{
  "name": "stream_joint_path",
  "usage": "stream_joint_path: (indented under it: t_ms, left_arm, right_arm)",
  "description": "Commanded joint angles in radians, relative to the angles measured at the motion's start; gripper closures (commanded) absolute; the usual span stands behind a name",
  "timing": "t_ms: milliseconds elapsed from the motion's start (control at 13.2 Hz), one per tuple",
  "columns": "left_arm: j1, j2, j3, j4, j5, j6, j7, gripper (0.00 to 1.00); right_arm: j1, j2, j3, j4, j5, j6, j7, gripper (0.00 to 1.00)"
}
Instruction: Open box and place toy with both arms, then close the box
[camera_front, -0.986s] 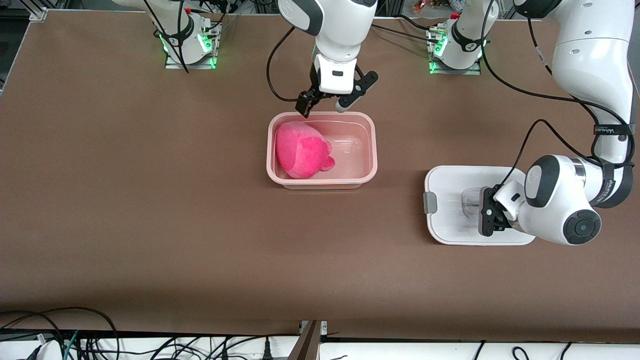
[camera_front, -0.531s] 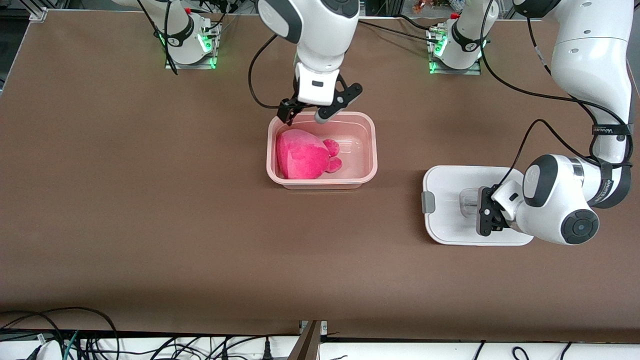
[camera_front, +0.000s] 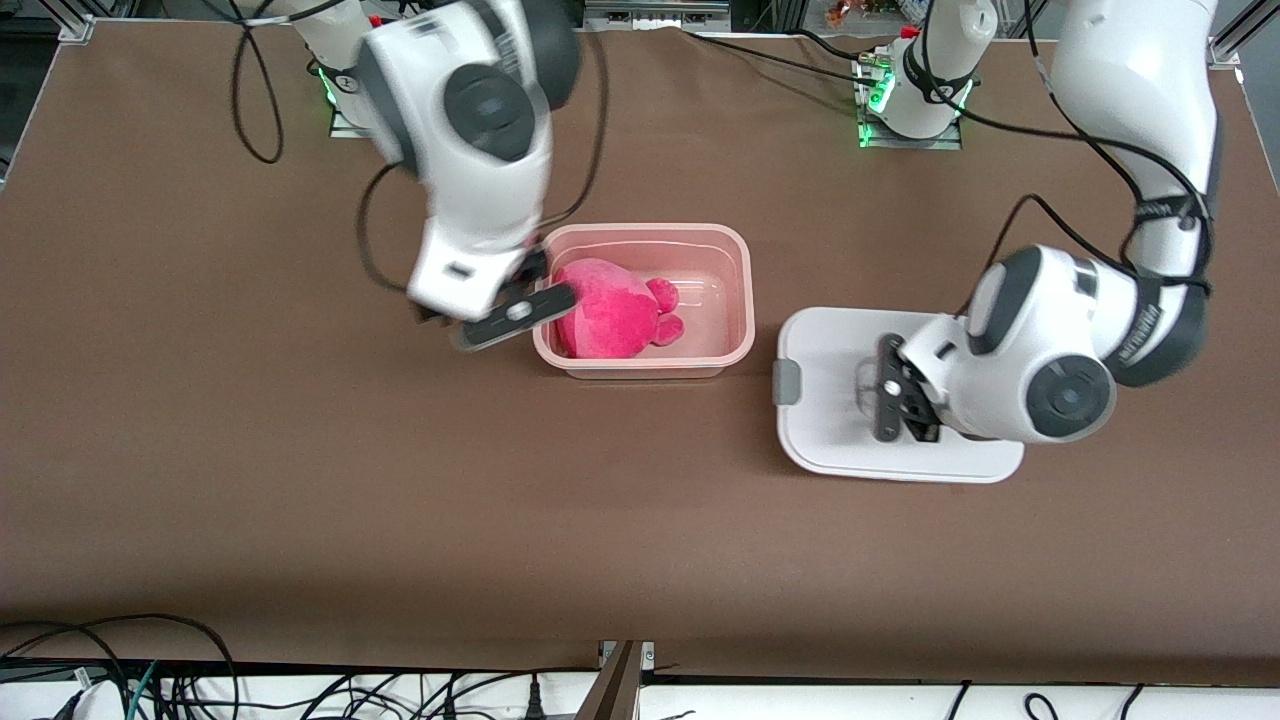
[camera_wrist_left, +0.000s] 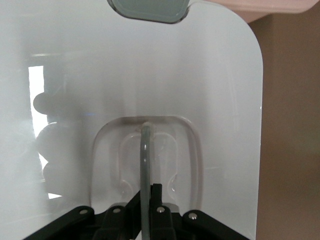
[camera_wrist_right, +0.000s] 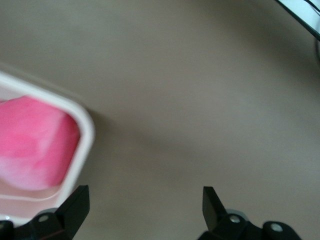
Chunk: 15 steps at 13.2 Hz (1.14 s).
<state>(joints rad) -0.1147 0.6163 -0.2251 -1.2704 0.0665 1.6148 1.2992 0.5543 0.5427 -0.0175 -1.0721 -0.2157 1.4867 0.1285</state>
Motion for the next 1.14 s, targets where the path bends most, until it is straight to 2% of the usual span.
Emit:
stream_joint_path:
  t_ms: [0, 76, 303, 455, 607, 834, 1062]
  left_arm:
    - [-0.08, -0.02, -0.014, 0.0, -0.046, -0.018, -0.072, 1.0]
    - [-0.12, -0.014, -0.029, 0.002, -0.054, -0.013, -0.151, 1.0]
    - [-0.268, 0.005, -0.031, 0.037, -0.053, -0.004, -0.374, 1.0]
    - [-0.287, 0.031, -0.054, 0.066, -0.109, 0.008, -0.388, 1.0]
    - [-0.353, 0.066, -0.056, 0.068, -0.132, 0.074, -0.396, 1.0]
    - [-0.46, 0.091, -0.053, 0.055, -0.12, 0.172, -0.524, 1.0]
    - [-0.474, 0.098, -0.045, 0.049, -0.116, 0.174, -0.521, 1.0]
  right_arm:
    - [-0.149, -0.012, 0.016, 0.0, -0.001, 0.03, 0.008, 0.0]
    - [-0.201, -0.009, 0.017, 0.0, 0.007, 0.052, 0.008, 0.0]
    - [-0.347, -0.004, 0.021, -0.003, 0.123, 0.07, 0.011, 0.0]
    - [-0.427, -0.007, 0.021, -0.009, 0.142, 0.07, 0.008, 0.0]
    - [-0.454, -0.053, 0.021, -0.048, 0.141, 0.069, 0.002, 0.0]
    - [-0.517, -0.182, 0.019, -0.213, 0.154, 0.069, 0.008, 0.0]
    - [-0.534, -0.295, 0.019, -0.349, 0.156, 0.069, 0.023, 0.0]
